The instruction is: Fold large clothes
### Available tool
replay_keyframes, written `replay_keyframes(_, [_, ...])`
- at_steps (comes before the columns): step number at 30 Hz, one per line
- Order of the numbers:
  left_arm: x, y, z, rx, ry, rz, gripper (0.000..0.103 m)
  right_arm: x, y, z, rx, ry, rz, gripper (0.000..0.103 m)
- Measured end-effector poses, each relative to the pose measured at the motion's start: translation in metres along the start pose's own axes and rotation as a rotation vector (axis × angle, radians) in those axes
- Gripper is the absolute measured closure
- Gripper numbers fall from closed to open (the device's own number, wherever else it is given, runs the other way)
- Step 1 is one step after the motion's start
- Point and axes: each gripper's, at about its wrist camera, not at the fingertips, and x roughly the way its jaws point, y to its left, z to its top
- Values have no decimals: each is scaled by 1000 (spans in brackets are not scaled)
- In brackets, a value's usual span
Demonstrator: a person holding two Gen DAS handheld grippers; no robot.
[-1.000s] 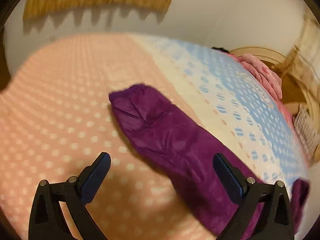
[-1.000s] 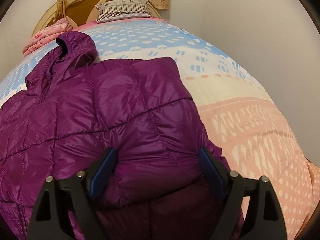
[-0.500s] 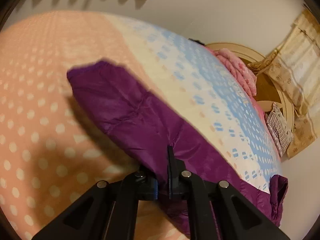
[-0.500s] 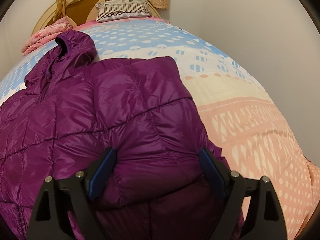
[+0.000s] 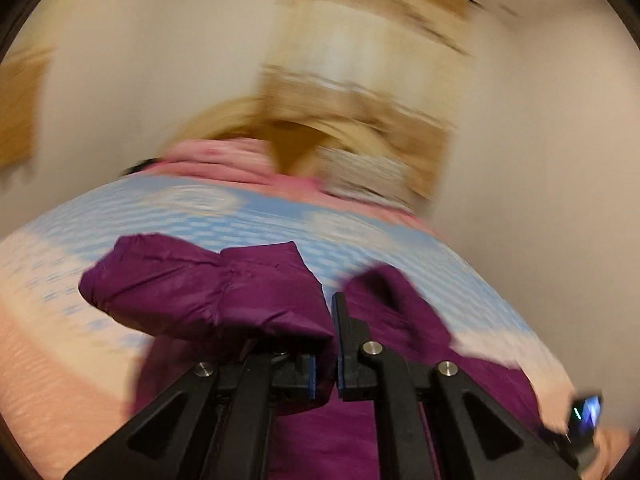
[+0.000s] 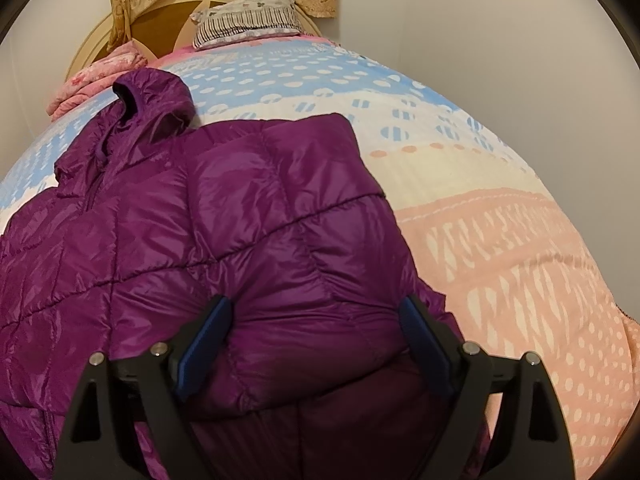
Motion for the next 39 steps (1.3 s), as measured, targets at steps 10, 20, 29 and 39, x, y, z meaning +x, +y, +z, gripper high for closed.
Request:
replay_keyframes(10, [83, -168, -136, 418, 393, -223, 97, 0, -4, 0, 27, -6, 49, 9])
replay_keyframes(20, [44, -168, -154, 393, 498, -195, 95, 1, -6, 0, 39, -6, 70, 8])
replay_keyframes(29, [-37, -94, -148, 185, 382, -116, 95, 2, -3, 1, 21, 5, 52, 8])
replay_keyframes(39, [-35, 19, -86, 10, 258, 218, 95, -102, 95, 19, -175, -174, 350, 13])
